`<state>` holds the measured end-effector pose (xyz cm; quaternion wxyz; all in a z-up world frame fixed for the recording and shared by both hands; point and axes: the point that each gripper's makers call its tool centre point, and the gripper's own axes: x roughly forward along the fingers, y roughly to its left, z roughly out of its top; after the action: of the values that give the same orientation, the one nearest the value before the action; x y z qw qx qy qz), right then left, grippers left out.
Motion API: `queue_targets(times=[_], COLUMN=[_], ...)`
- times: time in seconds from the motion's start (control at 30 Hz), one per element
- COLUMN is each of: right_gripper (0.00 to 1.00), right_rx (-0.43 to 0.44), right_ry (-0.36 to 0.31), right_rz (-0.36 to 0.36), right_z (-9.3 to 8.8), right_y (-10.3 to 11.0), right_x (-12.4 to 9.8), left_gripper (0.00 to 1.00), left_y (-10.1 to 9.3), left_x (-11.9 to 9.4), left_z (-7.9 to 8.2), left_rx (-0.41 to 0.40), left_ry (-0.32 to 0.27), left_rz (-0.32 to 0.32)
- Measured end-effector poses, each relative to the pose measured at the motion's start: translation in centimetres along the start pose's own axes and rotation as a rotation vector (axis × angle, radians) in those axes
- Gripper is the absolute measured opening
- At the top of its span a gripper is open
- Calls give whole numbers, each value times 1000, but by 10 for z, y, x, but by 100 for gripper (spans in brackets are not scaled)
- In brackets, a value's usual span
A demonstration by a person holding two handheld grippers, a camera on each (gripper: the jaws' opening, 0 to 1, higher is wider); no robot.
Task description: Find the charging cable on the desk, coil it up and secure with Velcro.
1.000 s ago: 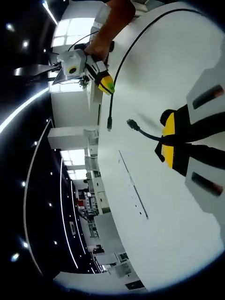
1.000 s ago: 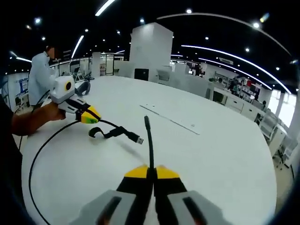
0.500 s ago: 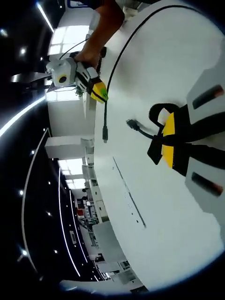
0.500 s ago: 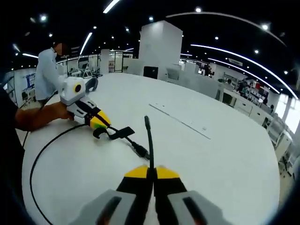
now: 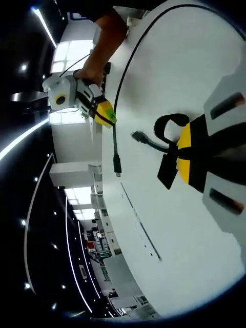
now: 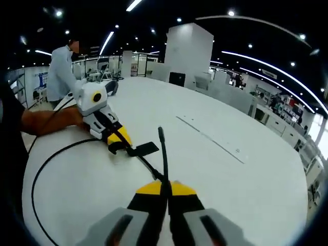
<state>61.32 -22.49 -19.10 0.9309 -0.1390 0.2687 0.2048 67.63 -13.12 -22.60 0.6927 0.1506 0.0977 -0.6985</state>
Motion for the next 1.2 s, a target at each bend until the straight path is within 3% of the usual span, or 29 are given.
queue_targets(times=[0.57,0.67,1.2], right_gripper=[4,4,4], right_rx=[-64,-84,-166], right_ry=[13,23,44], right_rz=[68,86,134], right_z=[13,18,27], right_y=[25,33,45], right_x=[34,48,80], left_gripper=[4,4,4], left_y=[-1,-1,3], left_x=[0,0,-1], left_z=[0,0,-2], left_rx=[9,8,8], left_ry=[1,3,3], left_rz=[-16,-16,-20])
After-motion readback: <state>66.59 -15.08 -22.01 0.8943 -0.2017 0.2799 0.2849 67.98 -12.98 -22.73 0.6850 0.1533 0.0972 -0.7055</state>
